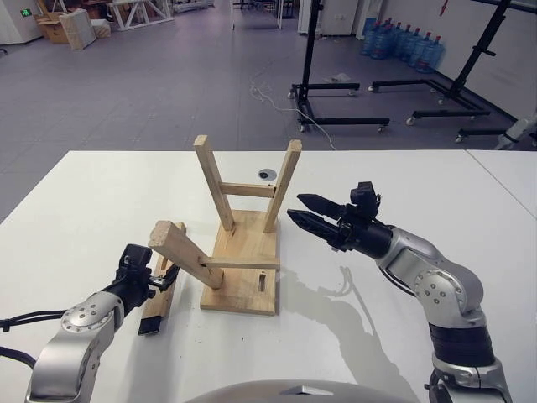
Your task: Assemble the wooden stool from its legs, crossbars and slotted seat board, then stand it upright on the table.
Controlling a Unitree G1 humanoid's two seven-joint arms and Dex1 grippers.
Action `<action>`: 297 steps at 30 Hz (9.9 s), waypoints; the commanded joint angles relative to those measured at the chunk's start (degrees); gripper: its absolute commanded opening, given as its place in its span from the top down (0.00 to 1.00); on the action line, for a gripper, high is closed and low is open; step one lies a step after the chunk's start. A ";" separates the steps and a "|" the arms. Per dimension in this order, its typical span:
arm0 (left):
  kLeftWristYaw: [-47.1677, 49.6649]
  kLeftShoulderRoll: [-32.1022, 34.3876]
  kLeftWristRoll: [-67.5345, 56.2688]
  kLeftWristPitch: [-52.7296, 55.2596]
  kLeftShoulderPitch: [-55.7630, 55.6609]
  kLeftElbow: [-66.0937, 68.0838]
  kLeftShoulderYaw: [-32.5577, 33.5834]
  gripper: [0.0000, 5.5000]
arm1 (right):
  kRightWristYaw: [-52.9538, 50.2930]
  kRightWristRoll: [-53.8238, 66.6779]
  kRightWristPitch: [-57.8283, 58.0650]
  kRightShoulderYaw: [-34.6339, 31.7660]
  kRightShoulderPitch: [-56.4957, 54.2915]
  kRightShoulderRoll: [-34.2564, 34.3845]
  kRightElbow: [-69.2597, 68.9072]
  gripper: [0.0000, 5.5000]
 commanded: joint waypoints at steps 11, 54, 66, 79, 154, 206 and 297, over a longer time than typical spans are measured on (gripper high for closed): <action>-3.32 1.66 1.95 -6.02 3.54 13.80 -0.66 0.49 | -1.18 0.10 -1.91 -0.70 0.56 0.11 0.03 0.39; -60.69 12.79 -31.90 -11.07 -48.42 31.33 -7.13 0.63 | 5.51 4.00 -5.40 5.72 -27.20 16.04 17.48 0.39; -63.24 13.16 -26.41 -12.07 -49.27 31.52 -10.01 0.63 | 8.23 4.49 -4.30 5.56 -27.77 17.42 17.01 0.57; -55.32 11.61 -24.93 -13.42 -48.98 33.63 -4.83 0.42 | 11.10 2.53 -7.83 0.37 -23.02 11.79 13.27 0.63; -29.86 6.81 -39.89 -9.55 -22.83 28.34 20.89 0.13 | 20.12 -13.21 -36.56 11.92 10.66 2.82 9.04 0.63; 4.45 -21.39 -21.50 -27.73 -11.11 3.86 3.14 0.13 | 32.77 -10.40 -30.70 10.48 -4.81 -9.19 12.87 0.63; 12.45 4.70 -31.36 -6.96 -26.70 -12.46 10.96 0.13 | -4.31 -24.37 -38.81 4.74 5.72 3.04 3.67 0.24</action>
